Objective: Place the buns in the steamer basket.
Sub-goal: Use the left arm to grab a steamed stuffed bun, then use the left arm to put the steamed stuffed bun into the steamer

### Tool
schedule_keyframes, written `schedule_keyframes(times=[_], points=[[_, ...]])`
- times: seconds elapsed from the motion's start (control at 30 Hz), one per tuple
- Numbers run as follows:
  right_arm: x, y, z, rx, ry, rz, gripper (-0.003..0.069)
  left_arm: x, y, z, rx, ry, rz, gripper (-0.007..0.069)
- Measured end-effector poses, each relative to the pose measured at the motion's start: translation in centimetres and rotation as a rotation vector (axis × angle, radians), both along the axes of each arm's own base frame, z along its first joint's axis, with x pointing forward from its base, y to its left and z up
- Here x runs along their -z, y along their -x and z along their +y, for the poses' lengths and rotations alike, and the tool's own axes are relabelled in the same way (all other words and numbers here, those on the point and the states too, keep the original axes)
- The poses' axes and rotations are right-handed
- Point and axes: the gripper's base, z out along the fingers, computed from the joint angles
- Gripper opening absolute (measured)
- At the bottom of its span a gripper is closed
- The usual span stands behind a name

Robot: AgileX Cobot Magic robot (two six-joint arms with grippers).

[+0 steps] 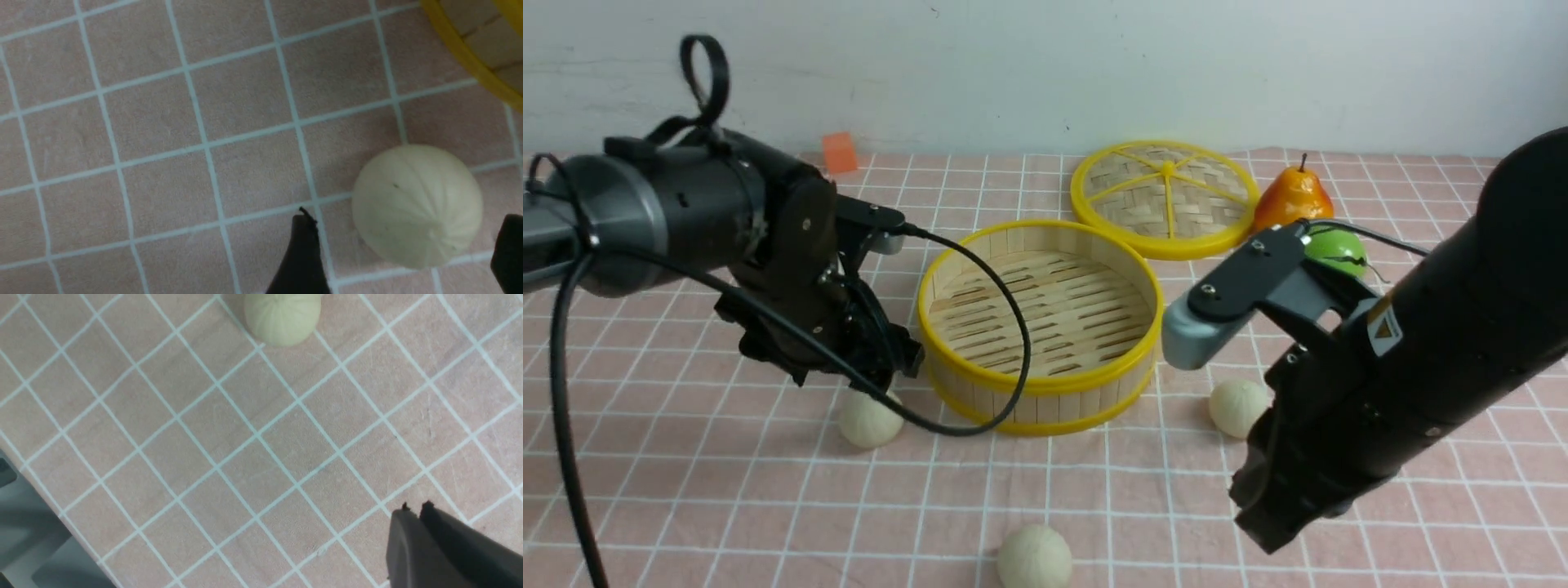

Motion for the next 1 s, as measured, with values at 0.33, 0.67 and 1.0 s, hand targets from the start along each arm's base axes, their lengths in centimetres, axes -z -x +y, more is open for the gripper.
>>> schedule_keyframes(times=[0.33,0.67,1.0], points=[[0.3,-0.5,-0.7,-0.006,0.095,-0.058,0.0213,3.9,-0.9,-0.5,-0.102,0.075,0.089,0.0568],[0.1,-0.9,-0.5,0.009,0.067,-0.095,0.0249,4.1,-0.8,-1.1,-0.106,0.136,0.112,0.0353],[0.1,-0.9,-0.5,0.01,0.067,-0.096,0.0249,-3.2,-1.9,-1.2,-0.087,0.139,0.013,-0.0004]])
